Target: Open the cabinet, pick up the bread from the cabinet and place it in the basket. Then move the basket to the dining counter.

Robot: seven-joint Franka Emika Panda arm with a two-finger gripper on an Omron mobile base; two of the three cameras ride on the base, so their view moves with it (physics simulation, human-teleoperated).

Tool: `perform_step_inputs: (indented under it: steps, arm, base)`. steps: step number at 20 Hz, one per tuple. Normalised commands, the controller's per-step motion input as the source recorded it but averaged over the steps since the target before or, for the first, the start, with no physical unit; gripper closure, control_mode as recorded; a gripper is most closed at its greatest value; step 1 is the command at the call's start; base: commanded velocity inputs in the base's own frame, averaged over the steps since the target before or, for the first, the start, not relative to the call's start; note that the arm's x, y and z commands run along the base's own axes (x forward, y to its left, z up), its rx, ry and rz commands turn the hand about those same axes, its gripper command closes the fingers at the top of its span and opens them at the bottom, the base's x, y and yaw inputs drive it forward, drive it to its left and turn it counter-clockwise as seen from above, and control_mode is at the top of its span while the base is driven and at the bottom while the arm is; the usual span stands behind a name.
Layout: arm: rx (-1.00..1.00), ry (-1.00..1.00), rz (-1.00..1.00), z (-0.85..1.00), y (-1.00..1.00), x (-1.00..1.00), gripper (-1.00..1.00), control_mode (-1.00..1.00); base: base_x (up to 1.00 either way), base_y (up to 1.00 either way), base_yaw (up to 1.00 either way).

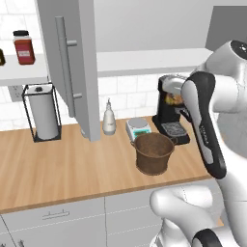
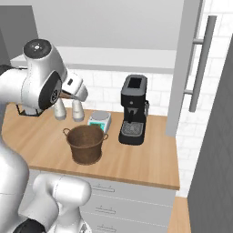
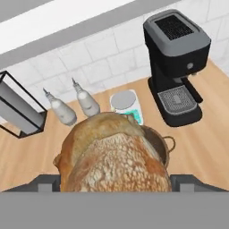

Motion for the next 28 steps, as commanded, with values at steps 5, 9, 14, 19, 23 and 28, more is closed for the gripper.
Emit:
perform_step_inputs:
  steps: [5,9,14,19,23,28]
  arm:
    - [0.05,0.00,-0.17,-1.00,0.00,-0.06,1.00,-1.00]
    - [0.07,0.02,-0.09,-1.00,0.00,-0.08,1.00,-1.00]
    - [0.09,0.04,-0.05,-0.69,0.01,0.83,1.00,-1.00]
    - [0.01,0.12,-0.05,-0.85,0.22,0.35,1.00,-1.00]
    - [0.00,0.26,-0.04,-0.46,0.05,0.73,1.00,-1.00]
    - [0.02,0.11,0.00,-0.45,-0.02,0.42,1.00,-1.00]
  base:
    - [0.00,0.00,0.00]
    - [0.00,0.00,0.00]
    - [0.00,0.00,0.00]
    - [0.00,0.00,0.00]
    - [0.00,0.00,0.00]
    - [0.00,0.00,0.00]
